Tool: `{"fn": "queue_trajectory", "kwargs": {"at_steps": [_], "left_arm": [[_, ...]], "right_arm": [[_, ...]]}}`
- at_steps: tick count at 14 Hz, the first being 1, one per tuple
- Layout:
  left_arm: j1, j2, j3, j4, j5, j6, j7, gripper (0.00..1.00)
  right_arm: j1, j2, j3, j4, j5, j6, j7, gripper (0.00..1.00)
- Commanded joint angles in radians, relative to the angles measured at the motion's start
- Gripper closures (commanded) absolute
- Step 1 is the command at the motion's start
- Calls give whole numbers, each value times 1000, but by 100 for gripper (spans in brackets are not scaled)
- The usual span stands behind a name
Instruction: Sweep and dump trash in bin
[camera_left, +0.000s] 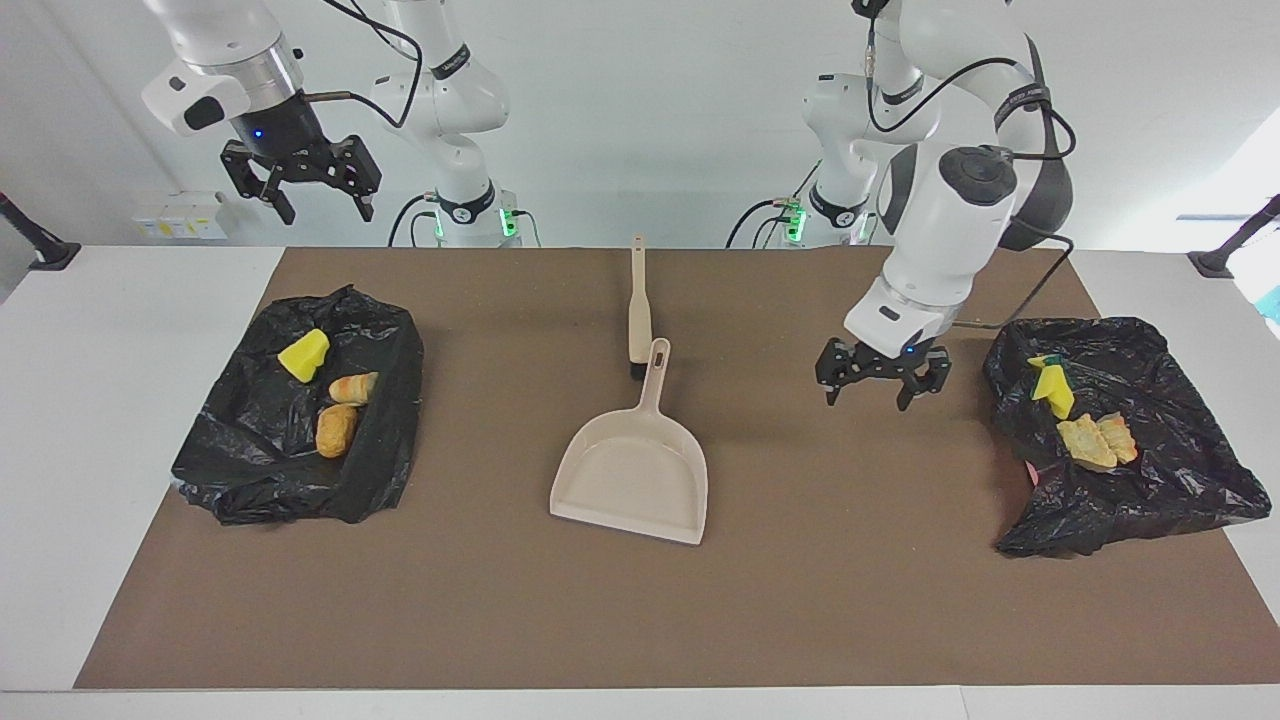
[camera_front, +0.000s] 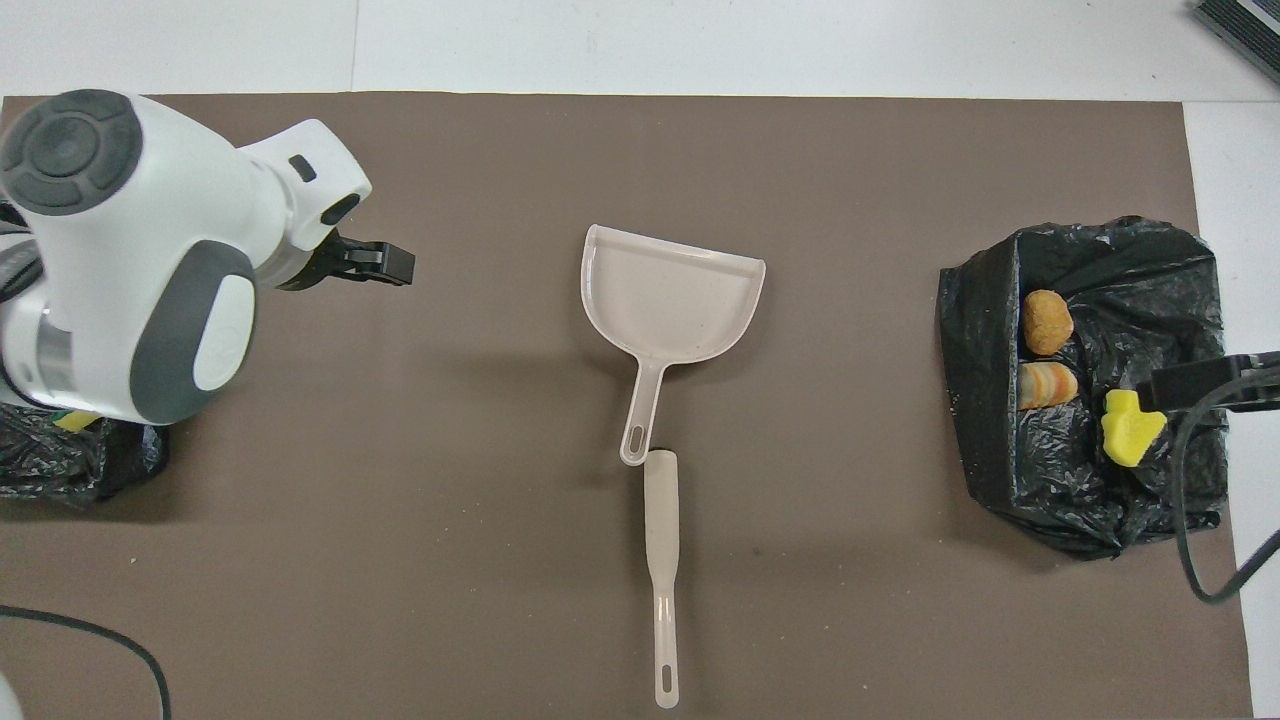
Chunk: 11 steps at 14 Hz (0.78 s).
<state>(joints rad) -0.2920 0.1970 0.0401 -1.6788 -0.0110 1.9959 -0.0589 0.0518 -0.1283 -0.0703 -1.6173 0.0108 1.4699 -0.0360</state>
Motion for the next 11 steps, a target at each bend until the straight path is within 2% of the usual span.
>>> {"fn": "queue_trajectory", "kwargs": {"at_steps": [1, 3, 8, 11], "left_arm": [[74, -53, -11, -6, 10, -67, 92, 0], [131, -83, -9, -6, 10, -112, 149, 0], [229, -158, -9, -3, 10, -221, 152, 0], [238, -201, 0, 14, 19, -317, 139, 0]], "right_arm": [[-4, -17, 4, -24, -2, 10, -24, 0], [-4, -17, 0, -24, -2, 0, -25, 0], [-3, -10, 3, -15, -21, 18, -27, 0], [-3, -13, 4, -18, -20, 17, -21, 0]]}}
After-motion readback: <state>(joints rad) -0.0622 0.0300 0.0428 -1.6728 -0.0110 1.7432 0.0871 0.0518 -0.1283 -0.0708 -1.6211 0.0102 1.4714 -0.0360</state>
